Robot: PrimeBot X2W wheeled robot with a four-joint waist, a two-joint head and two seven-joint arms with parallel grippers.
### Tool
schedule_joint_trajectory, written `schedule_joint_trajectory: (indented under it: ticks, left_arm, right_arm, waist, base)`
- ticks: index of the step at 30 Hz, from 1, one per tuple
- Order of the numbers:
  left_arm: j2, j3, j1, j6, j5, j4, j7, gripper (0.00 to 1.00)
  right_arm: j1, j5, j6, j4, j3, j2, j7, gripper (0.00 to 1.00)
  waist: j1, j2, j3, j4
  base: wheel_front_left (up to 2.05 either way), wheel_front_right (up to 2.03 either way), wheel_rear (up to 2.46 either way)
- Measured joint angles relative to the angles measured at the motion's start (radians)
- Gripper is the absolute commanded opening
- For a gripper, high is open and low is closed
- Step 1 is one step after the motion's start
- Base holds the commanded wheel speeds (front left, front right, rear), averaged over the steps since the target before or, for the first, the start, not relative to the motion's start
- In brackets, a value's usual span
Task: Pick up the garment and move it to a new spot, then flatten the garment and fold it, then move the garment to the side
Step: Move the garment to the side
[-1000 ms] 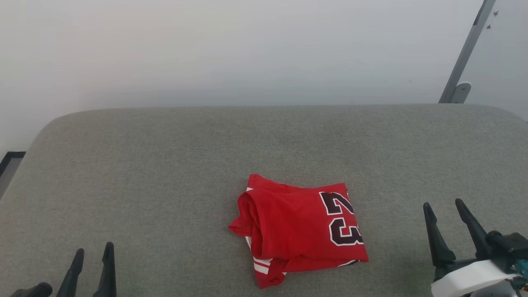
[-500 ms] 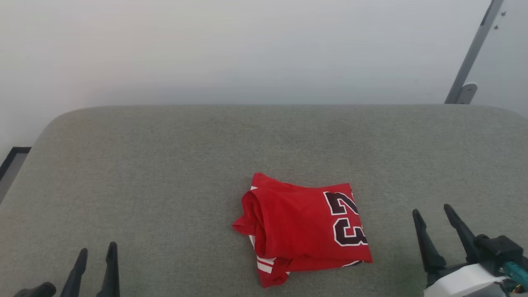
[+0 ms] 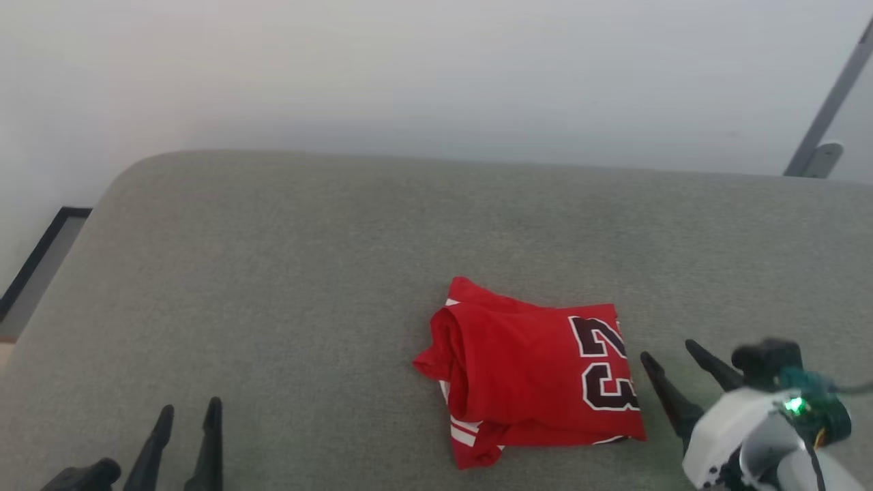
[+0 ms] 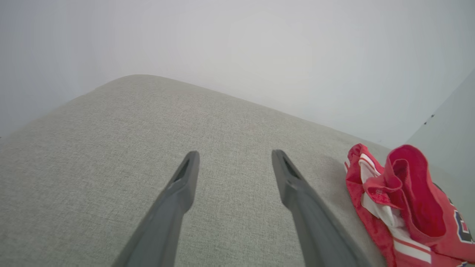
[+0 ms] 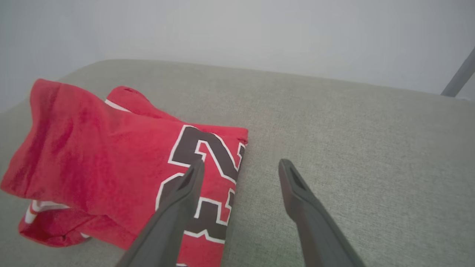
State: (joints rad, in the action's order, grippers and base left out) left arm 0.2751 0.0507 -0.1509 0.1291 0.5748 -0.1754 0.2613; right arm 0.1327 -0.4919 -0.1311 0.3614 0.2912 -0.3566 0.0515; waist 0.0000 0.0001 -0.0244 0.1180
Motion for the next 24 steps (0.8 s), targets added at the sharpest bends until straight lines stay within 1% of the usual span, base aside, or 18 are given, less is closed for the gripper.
schedule_joint_trajectory:
  ticks: [6, 12, 13, 15, 19, 24]
  left_arm:
    - [0.007, 0.034, 0.026, 0.0, 0.018, -0.005, 0.0, 1.0]
    - [0.011, 0.063, 0.051, 0.0, 0.033, -0.012, 0.0, 1.0]
    - [0.012, 0.075, 0.063, 0.0, 0.037, -0.015, 0.0, 1.0]
    - [0.015, 0.084, 0.074, 0.0, 0.043, -0.018, 0.0, 1.0]
    - [0.019, 0.103, 0.1, 0.0, 0.052, -0.024, 0.0, 1.0]
    - [0.024, 0.123, 0.126, 0.0, 0.062, -0.035, 0.0, 1.0]
  right_arm:
    - [0.095, -0.088, 0.0, 0.02, 0.057, -0.056, -0.202, 1.0]
    - [0.179, -0.15, 0.0, 0.036, 0.093, -0.083, -0.416, 1.0]
    - [0.201, -0.169, 0.0, 0.043, 0.107, -0.088, -0.492, 1.0]
    - [0.225, -0.177, 0.0, 0.053, 0.123, -0.093, -0.565, 1.0]
    - [0.268, -0.192, 0.0, 0.091, 0.13, -0.088, -0.709, 1.0]
    - [0.318, -0.196, 0.0, 0.165, 0.101, -0.054, -0.876, 1.0]
  waist:
    - [0.0, 0.0, 0.027, 0.035]
    - [0.0, 0.0, 0.057, 0.067]
    - [0.0, 0.0, 0.068, 0.078]
    - [0.0, 0.0, 0.08, 0.088]
    - [0.0, 0.0, 0.106, 0.108]
    - [0.0, 0.0, 0.136, 0.13]
  base:
    - [0.0, 0.0, 0.0]
    - [0.0, 0.0, 0.0]
    - [0.0, 0.0, 0.0]
    - [0.0, 0.0, 0.0]
    - [0.0, 0.0, 0.0]
    - [0.0, 0.0, 0.0]
